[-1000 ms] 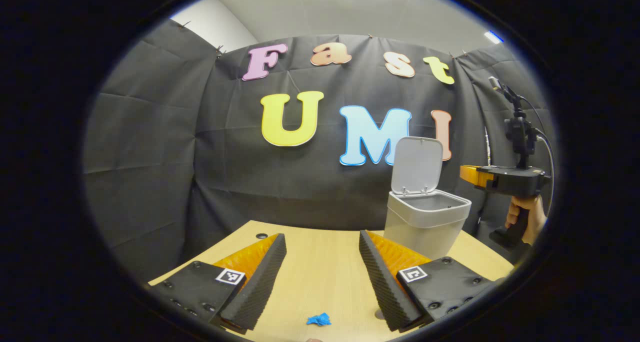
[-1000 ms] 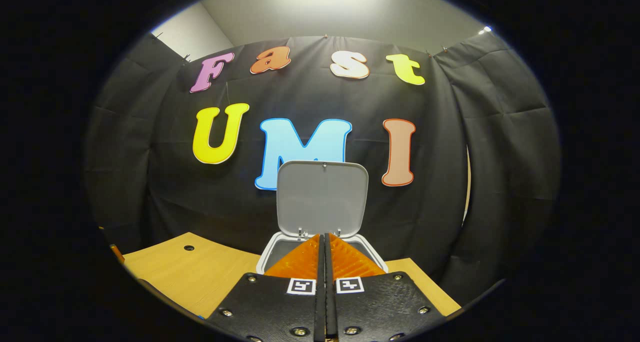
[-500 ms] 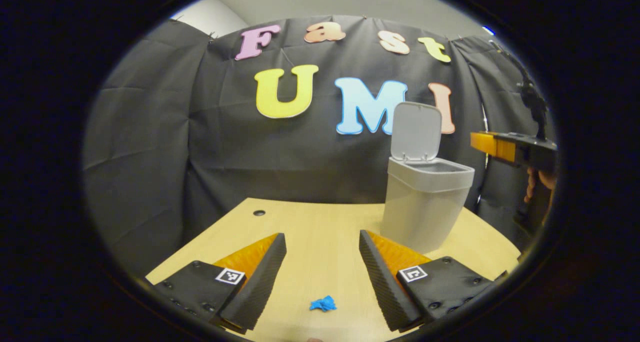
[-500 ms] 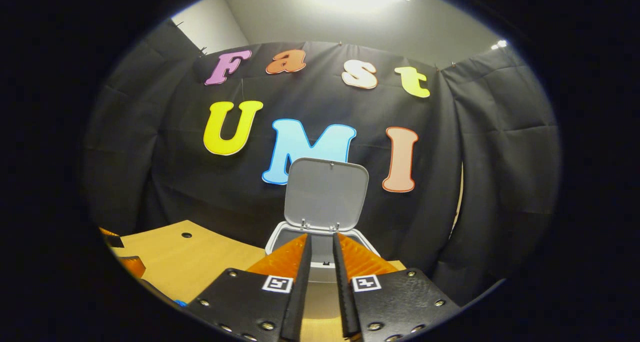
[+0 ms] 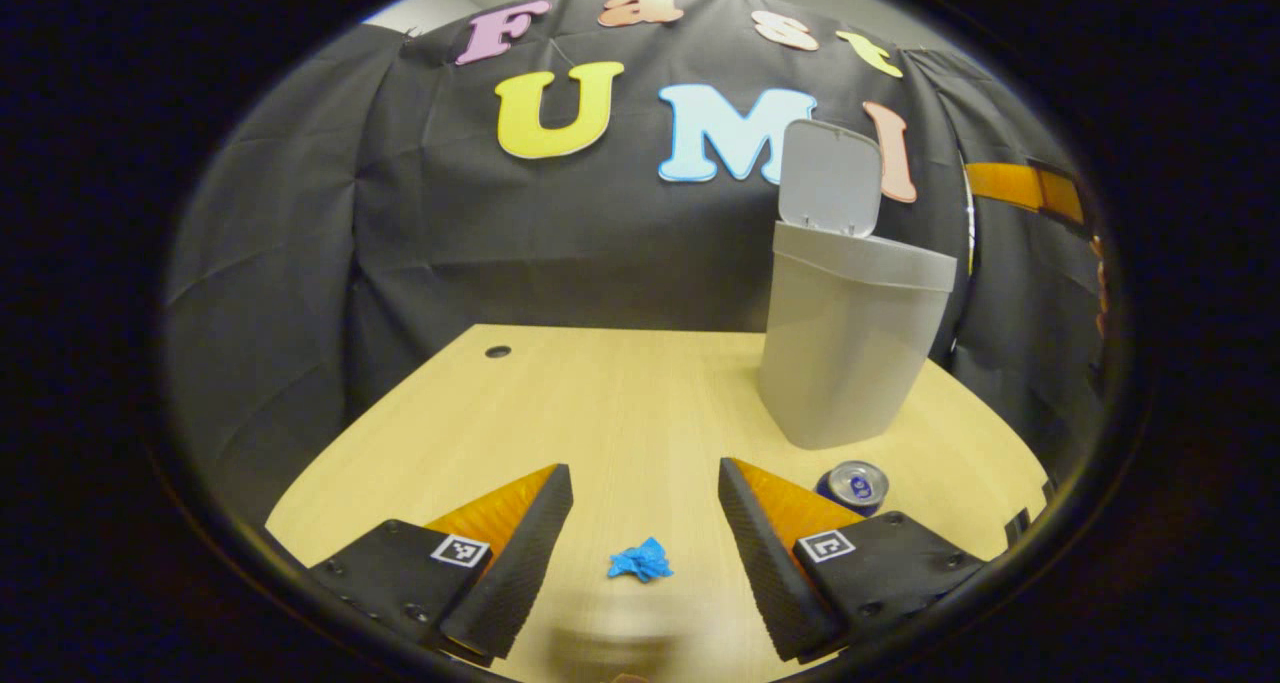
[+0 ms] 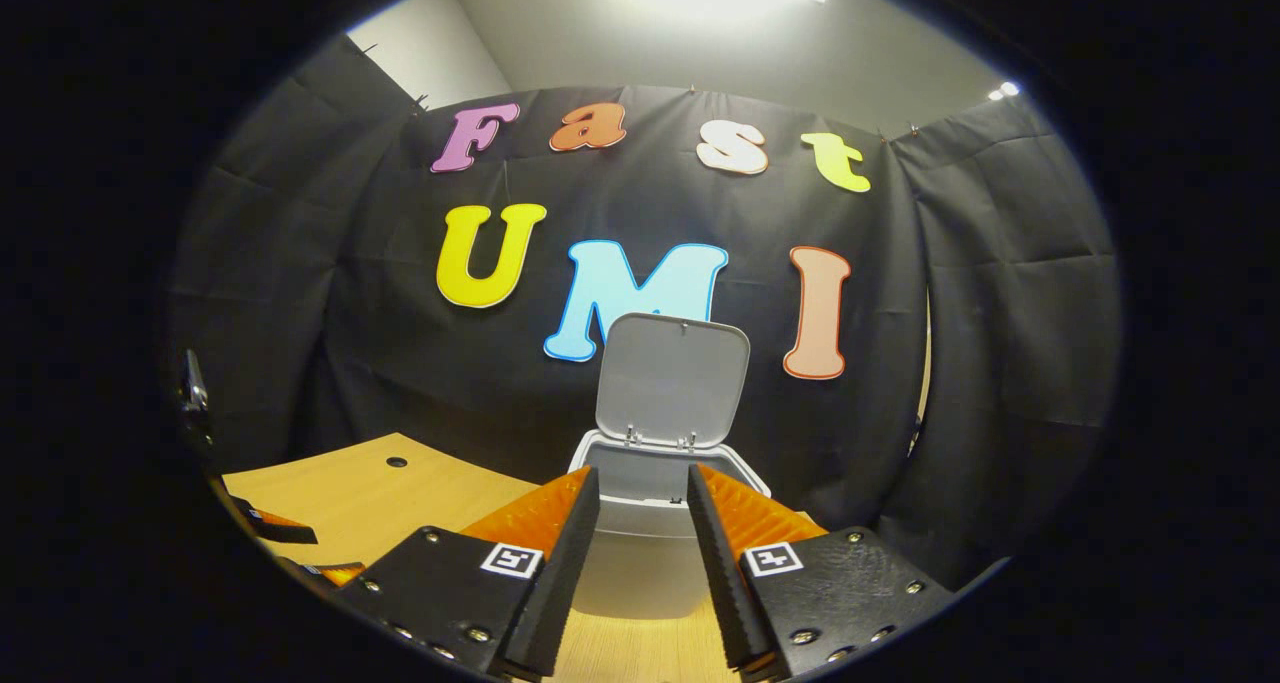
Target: Press the lid of the desktop garbage bin to open it, pick up the crumpled paper on the desktop and throw it into the bin, then pick up the pop can on the desktop and drop it into the bin, and finally close the garbage bin lid.
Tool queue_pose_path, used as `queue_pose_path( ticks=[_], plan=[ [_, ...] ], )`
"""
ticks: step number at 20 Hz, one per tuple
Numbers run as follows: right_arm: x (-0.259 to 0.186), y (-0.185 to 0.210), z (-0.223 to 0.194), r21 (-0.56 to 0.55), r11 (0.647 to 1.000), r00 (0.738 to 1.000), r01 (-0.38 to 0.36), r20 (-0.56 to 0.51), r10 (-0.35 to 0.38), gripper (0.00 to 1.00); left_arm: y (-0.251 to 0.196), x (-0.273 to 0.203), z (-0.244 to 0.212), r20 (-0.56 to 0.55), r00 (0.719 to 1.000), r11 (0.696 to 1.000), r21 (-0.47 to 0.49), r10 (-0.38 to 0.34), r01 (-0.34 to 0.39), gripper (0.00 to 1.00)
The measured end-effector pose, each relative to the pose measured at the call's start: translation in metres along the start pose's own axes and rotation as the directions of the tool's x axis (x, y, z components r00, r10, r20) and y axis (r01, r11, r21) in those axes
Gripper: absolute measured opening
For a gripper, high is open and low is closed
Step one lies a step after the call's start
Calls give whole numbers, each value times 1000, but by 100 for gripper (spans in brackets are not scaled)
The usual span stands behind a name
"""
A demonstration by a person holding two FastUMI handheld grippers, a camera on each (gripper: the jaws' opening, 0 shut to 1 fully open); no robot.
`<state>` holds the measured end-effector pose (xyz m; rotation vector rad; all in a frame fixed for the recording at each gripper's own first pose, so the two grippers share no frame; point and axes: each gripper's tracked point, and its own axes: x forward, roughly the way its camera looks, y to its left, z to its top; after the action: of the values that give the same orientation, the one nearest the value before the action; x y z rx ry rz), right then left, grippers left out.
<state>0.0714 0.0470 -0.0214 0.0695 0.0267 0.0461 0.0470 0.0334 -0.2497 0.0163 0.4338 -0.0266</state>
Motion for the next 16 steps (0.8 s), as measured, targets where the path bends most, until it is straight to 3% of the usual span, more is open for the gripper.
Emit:
queue_pose_path(
  ticks=[3, 5, 8, 12, 16],
  plan=[
    [-8, 3, 3, -1, 1000, 1000, -6, 1, 6, 67, 6, 20, -24, -64, 998, 1000, 12, 5, -4, 96],
    [-11, 8, 2, -1, 1000, 1000, -6, -10, 6, 79, 12, 32, -43, -117, 993, 1000, 14, 3, -2, 99],
    [-12, 4, 1, 0, 999, 999, 39, -26, -39, 91, 18, 42, -67, -194, 981, 1000, 25, -14, 19, 96],
    [-14, 2, -5, 21, 993, 991, 112, -81, -110, 91, 21, 57, -94, -274, 961, 995, 68, -46, 67, 97],
    [-38, 9, -12, 21, 990, 983, 140, -123, -137, 92, 17, 69, -117, -333, 939, 990, 85, -83, 117, 97]
  ],
)
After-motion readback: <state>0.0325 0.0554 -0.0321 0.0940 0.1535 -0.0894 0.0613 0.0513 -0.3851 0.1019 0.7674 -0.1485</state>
